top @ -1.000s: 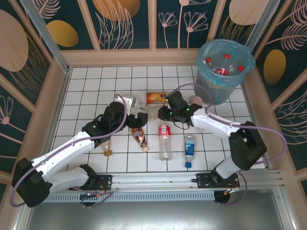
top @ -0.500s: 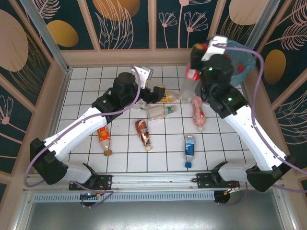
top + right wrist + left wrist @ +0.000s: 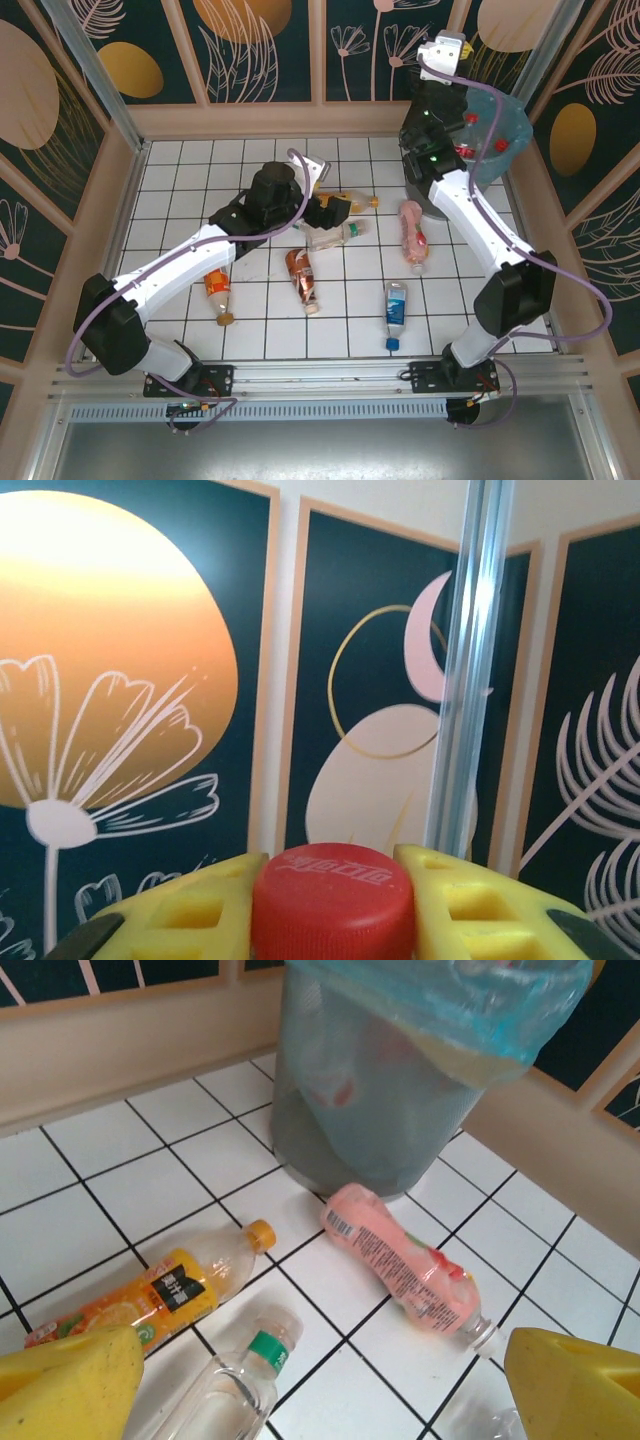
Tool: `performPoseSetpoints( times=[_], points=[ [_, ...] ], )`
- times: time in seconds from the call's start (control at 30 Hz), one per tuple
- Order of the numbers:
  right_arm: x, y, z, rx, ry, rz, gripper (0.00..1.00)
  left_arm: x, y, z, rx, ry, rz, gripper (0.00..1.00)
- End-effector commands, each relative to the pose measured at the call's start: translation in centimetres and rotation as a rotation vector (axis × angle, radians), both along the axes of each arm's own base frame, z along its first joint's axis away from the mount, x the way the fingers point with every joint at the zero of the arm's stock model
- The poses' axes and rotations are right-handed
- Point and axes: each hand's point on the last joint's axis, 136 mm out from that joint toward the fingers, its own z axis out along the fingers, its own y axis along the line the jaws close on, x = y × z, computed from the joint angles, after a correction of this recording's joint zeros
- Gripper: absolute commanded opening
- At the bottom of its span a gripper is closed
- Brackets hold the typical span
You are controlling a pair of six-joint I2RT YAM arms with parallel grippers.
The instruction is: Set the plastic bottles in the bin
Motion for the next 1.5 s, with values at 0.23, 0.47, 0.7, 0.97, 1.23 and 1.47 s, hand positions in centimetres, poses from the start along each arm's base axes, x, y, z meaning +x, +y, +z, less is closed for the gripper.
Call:
performPoseSetpoints(
  times=[0.23, 0.47, 0.7, 0.97, 1.23, 1.47],
  points=[
    [0.9, -2.7, 1.5, -0.035, -0.012, -0.131, 0.0, -0.4, 0.5, 2.3, -0.046, -0.073, -0.004, 0.93],
    [2.6, -5.2, 0.3, -0.015, 0.04, -0.16, 0.0, -0.4, 0.6, 2.4, -0.043, -0.079, -0.001, 0.93],
    [4.8, -5.7, -5.0, 0.011, 0.188, -0.133, 0.12, -0.4, 0.7, 2.2, -0.038, -0.076, -0.001, 0.93],
    [4.4, -6.6, -9.2, 0.055, 0.274, -0.127, 0.18, -0.5, 0.7, 2.1, -0.037, -0.073, -0.003, 0.93],
    [3.1, -7.0, -10.5, 0.114, 0.284, -0.106, 0.45, -0.4, 0.6, 1.8, -0.037, -0.064, -0.005, 0.93],
    [3.3, -6.8, -10.7, 0.116, 0.305, -0.099, 0.45, -0.5, 0.5, 1.8, -0.038, -0.061, -0.006, 0.93]
  ],
)
